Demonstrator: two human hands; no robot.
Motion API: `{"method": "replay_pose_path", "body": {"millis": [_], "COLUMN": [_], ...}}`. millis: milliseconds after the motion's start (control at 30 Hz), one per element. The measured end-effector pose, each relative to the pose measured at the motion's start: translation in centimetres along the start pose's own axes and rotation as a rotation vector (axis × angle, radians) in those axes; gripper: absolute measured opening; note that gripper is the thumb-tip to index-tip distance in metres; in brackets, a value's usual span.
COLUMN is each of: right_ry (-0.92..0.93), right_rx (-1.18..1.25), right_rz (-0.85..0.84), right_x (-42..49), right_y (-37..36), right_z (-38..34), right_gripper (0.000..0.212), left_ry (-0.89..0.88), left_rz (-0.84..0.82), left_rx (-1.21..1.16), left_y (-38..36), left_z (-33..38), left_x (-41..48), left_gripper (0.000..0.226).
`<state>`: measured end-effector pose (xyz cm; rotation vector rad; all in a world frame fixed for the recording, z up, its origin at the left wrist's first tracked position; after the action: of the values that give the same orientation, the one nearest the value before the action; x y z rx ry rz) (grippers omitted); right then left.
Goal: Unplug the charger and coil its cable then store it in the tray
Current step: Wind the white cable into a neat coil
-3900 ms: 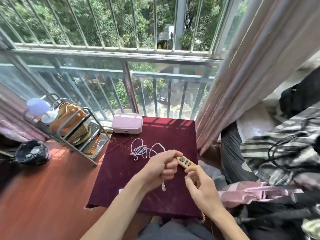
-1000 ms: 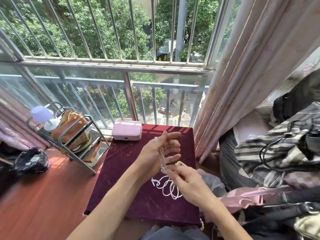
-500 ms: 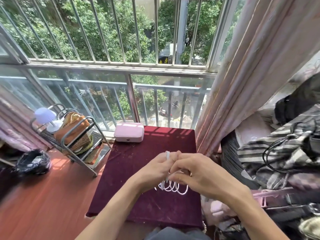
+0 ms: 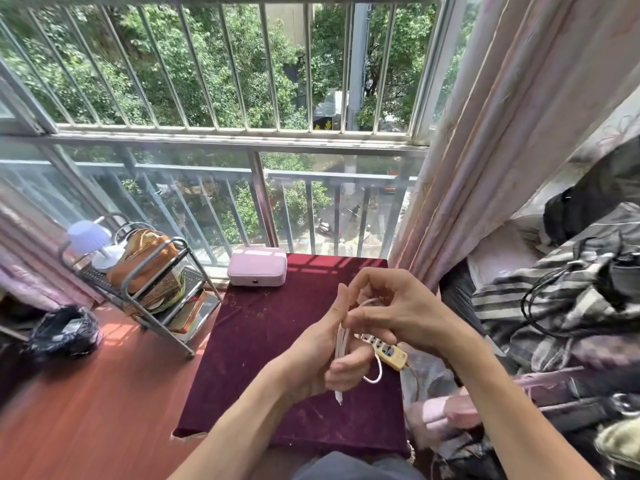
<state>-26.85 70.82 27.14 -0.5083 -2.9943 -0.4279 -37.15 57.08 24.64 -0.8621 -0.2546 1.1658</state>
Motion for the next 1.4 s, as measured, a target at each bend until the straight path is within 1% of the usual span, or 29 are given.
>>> {"method": "replay_pose_path", "body": {"millis": [67, 133, 167, 233, 267, 300, 333, 367, 400, 467, 533, 567, 633, 700, 733, 800, 867, 933, 1000, 1100, 1133, 1200, 1300, 1333, 1400], "right_ry": [0.009, 0.008, -0.001, -0.026, -0.039, -0.045, -0.05, -0.057, -0.067, -0.086, -0.092, -0.094, -0.09, -0.065, -0.049, -0.047, -0.072, -0.083, -0.072, -0.041, -0.035, -0.033, -0.022, -0.017, -0.001], "right_rx": [0.079, 0.193, 0.262, 0.346, 0.381, 0.435, 0.497, 0.537, 0.542, 0.502, 0.487, 0.478, 0.44, 0.382, 0.331, 0.173, 0.014, -0.126, -0.207, -0.34, -0.384, -0.476, -0.659, -0.7, -0.709], "right_rz": [0.013, 0.001, 0.0, 0.04, 0.076, 0.114, 0.146, 0.171, 0.191, 0.231, 0.28, 0.303, 0.336, 0.363, 0.381, 0.416, 0.414, 0.364, 0.303, 0.188, 0.151, 0.086, -0.037, -0.07, -0.117], "right_x": [-0.1, -0.4, -0.4, -0.5, -0.6, -0.8, -1.0, -1.2, -1.4, -1.7, -1.6, -1.5, -1.2, -1.1, -1.1, -1.5, -2.2, -3.2, -3.9, -4.3, -4.4, -4.5, -4.5, -4.6, -4.6], "right_y": [-0.2, -0.4, -0.6, -0.8, -1.0, -1.1, -1.4, -1.7, -2.1, -3.0, -3.8, -4.1, -4.6, -5.0, -5.1, -5.3, -5.5, -5.9, -6.4, -6.8, -6.8, -6.4, -5.6, -5.3, -4.6], "right_z": [0.4, 0.8, 1.1, 1.8, 2.3, 2.9, 3.4, 4.0, 4.4, 4.9, 4.9, 4.9, 4.7, 4.4, 4.3, 4.4, 5.0, 5.2, 4.6, 3.1, 2.6, 1.5, 0.0, -0.6, -1.7], "right_gripper": [0.019, 0.021, 0.03, 0.061, 0.067, 0.064, 0.055, 0.049, 0.046, 0.045, 0.053, 0.054, 0.044, 0.033, 0.031, 0.028, 0.02, 0.018, 0.018, 0.02, 0.022, 0.024, 0.035, 0.036, 0.028], "left_ry": [-0.004, 0.012, 0.016, -0.007, -0.033, -0.056, -0.082, -0.107, -0.129, -0.181, -0.209, -0.21, -0.22, -0.258, -0.285, -0.351, -0.413, -0.468, -0.499, -0.503, -0.497, -0.483, -0.429, -0.401, -0.343], "left_rz": [-0.032, -0.034, -0.033, -0.056, -0.082, -0.121, -0.153, -0.17, -0.179, -0.185, -0.169, -0.164, -0.137, -0.071, -0.031, 0.038, 0.1, 0.211, 0.338, 0.451, 0.474, 0.5, 0.501, 0.507, 0.512], "left_rx": [-0.017, -0.042, -0.06, -0.1, -0.139, -0.2, -0.271, -0.331, -0.373, -0.37, -0.327, -0.308, -0.265, -0.247, -0.256, -0.305, -0.358, -0.35, -0.286, -0.217, -0.194, -0.138, -0.043, -0.01, 0.044], "left_y": [-0.4, -0.9, -1.1, -1.4, -1.5, -1.6, -1.6, -1.6, -1.7, -1.9, -2.1, -2.0, -2.0, -1.9, -1.7, -1.3, -0.4, 0.6, 1.4, 1.9, 1.9, 2.1, 2.2, 2.2, 2.3], "left_z": [0.3, 0.6, 0.8, 1.2, 1.4, 1.7, 2.1, 2.5, 2.8, 3.0, 2.9, 2.8, 2.8, 3.2, 3.4, 3.7, 4.1, 4.4, 4.4, 4.1, 4.0, 3.8, 3.5, 3.5, 3.4], "left_x": [-0.5, -1.0, -1.1, -1.5, -1.7, -1.8, -2.0, -2.2, -2.4, -2.5, -2.2, -2.0, -1.7, -1.4, -1.2, -1.0, -1.2, -1.3, -1.2, -0.9, -0.9, -1.0, -1.4, -1.5, -1.7], "left_gripper": [0.085, 0.08, 0.074, 0.057, 0.049, 0.042, 0.037, 0.035, 0.039, 0.052, 0.058, 0.058, 0.054, 0.053, 0.053, 0.057, 0.059, 0.052, 0.048, 0.052, 0.054, 0.05, 0.047, 0.047, 0.048]}}
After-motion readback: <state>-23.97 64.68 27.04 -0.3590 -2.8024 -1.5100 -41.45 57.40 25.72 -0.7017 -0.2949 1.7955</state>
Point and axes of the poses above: each hand's wrist, its own x-axis towards the middle knuckle, its own y-axis out of the back of the hand, z = x × y, the point moved 1 cm from there along x, towards the middle knuckle, and after that the axes turned 6 degrees about y, right-handed, at the moved point
